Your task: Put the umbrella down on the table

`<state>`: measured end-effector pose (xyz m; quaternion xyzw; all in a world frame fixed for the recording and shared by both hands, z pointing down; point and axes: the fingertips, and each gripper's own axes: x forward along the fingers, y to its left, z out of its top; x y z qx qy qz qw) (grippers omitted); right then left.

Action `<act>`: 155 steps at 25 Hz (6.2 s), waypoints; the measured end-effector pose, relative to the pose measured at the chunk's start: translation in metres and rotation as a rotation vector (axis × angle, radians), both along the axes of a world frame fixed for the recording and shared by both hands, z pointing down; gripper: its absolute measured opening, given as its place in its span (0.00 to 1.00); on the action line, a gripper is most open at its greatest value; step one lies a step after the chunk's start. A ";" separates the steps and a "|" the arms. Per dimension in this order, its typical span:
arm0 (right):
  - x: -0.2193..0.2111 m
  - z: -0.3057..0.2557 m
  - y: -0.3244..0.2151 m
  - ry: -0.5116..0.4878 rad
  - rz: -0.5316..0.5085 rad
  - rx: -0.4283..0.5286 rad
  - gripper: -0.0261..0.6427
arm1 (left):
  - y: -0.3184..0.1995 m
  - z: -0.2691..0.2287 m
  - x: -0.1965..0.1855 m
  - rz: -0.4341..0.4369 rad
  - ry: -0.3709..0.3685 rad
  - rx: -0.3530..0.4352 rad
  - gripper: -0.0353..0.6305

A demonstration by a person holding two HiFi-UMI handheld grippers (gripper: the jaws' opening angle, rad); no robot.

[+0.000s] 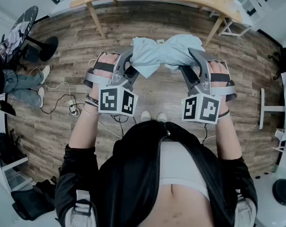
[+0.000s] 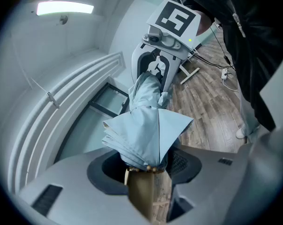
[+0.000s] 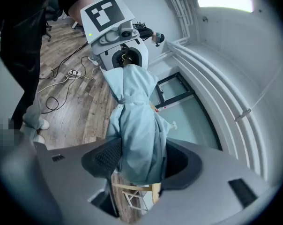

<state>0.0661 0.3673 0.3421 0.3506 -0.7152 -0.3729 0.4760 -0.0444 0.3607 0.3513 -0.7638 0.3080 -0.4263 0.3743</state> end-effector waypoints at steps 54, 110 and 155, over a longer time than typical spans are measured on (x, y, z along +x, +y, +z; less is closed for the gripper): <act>-0.023 0.027 -0.022 0.036 0.044 -0.111 0.44 | -0.030 0.031 -0.019 0.109 0.049 -0.112 0.38; 0.052 0.015 -0.304 0.029 -0.086 -0.115 0.43 | -0.299 0.022 0.054 -0.023 0.057 -0.116 0.38; -0.009 0.016 -0.623 0.011 0.039 -0.129 0.43 | -0.631 0.022 -0.005 0.110 0.057 -0.119 0.38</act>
